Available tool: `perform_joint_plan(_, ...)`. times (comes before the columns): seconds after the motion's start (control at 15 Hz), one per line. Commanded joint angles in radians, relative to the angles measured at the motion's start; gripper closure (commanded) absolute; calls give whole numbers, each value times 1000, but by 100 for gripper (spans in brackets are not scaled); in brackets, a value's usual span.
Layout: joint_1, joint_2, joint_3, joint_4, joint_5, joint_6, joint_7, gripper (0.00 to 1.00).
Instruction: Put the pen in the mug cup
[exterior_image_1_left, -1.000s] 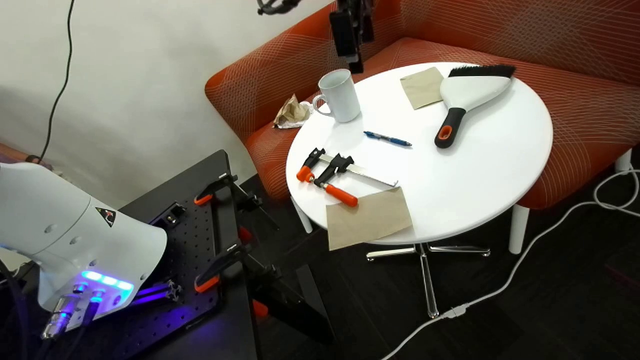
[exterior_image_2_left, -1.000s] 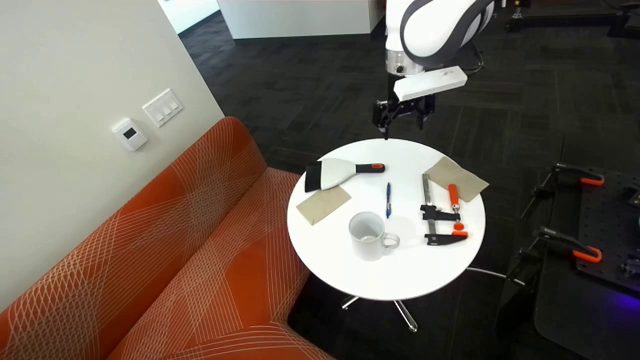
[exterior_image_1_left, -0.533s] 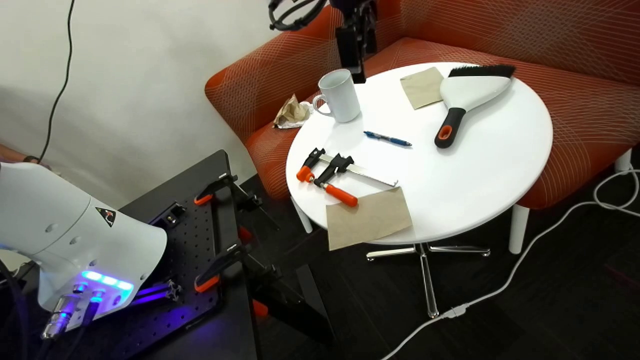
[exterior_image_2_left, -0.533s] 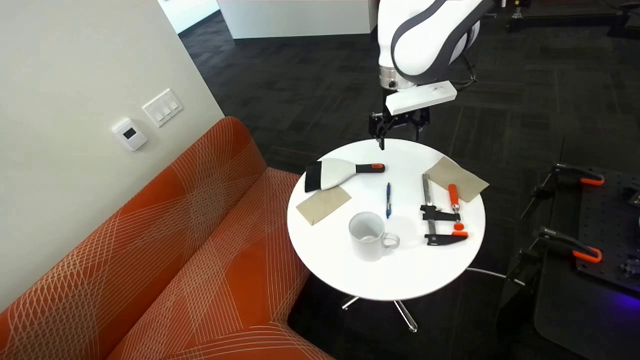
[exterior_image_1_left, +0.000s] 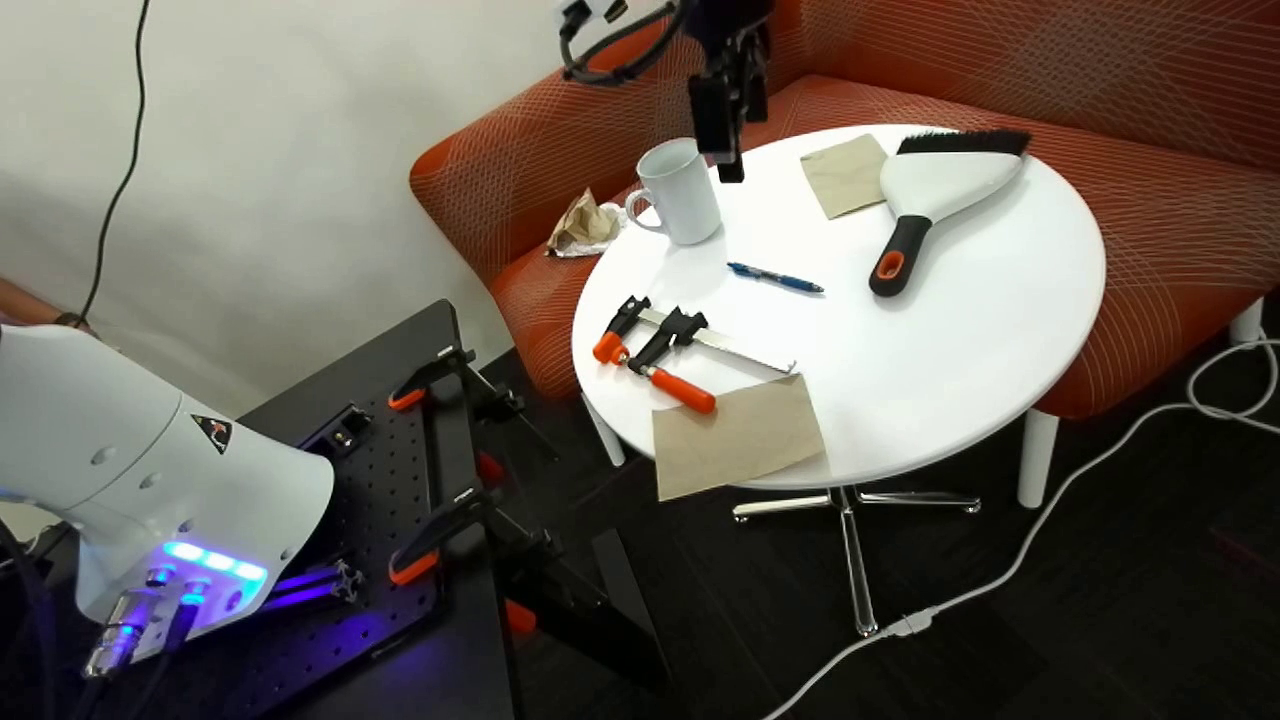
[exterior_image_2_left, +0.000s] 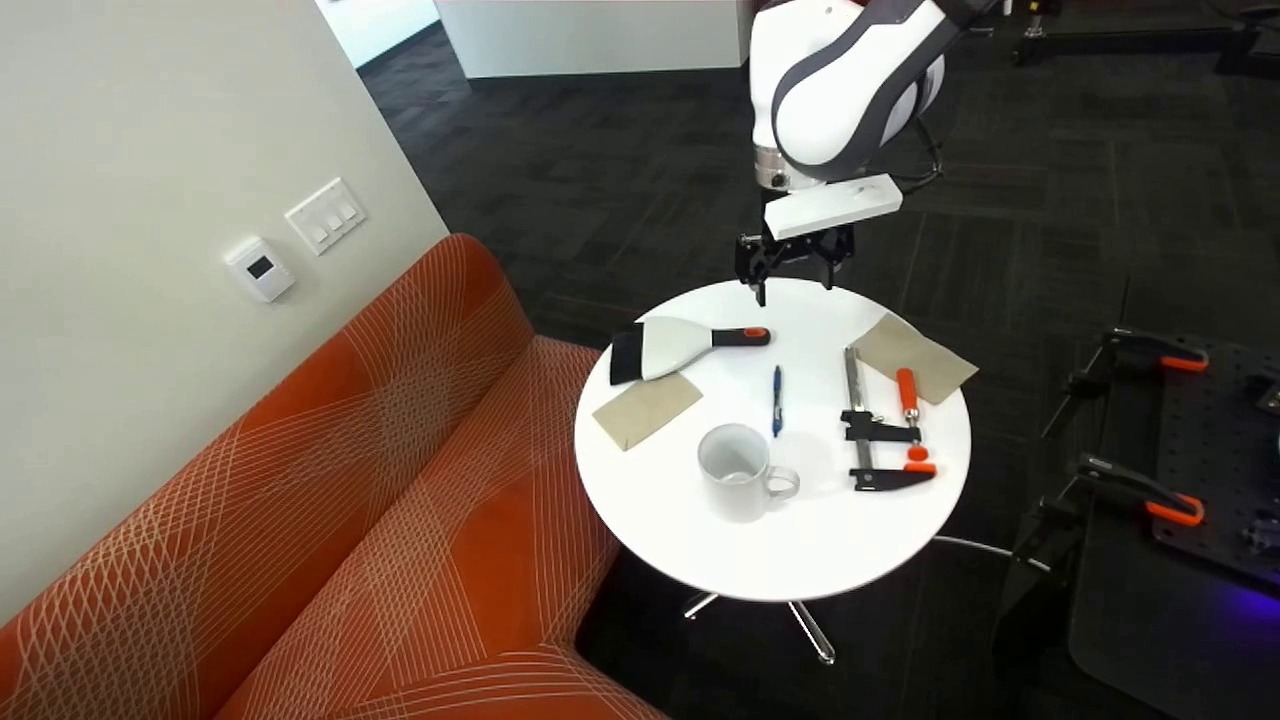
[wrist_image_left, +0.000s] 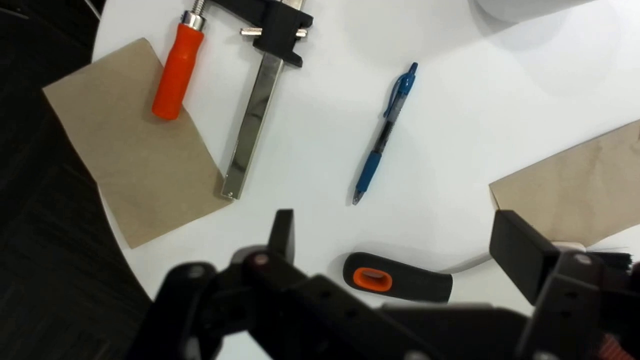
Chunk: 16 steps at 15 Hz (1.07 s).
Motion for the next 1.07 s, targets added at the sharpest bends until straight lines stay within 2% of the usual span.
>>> perform_joint_plan(0.0,7,116,-11,99,45,38,32,0)
perform_joint_plan(0.33,22,253,-23,191,67,99,74,0)
perform_joint_plan(1.0,71,426,-41,311,49,84,187,0)
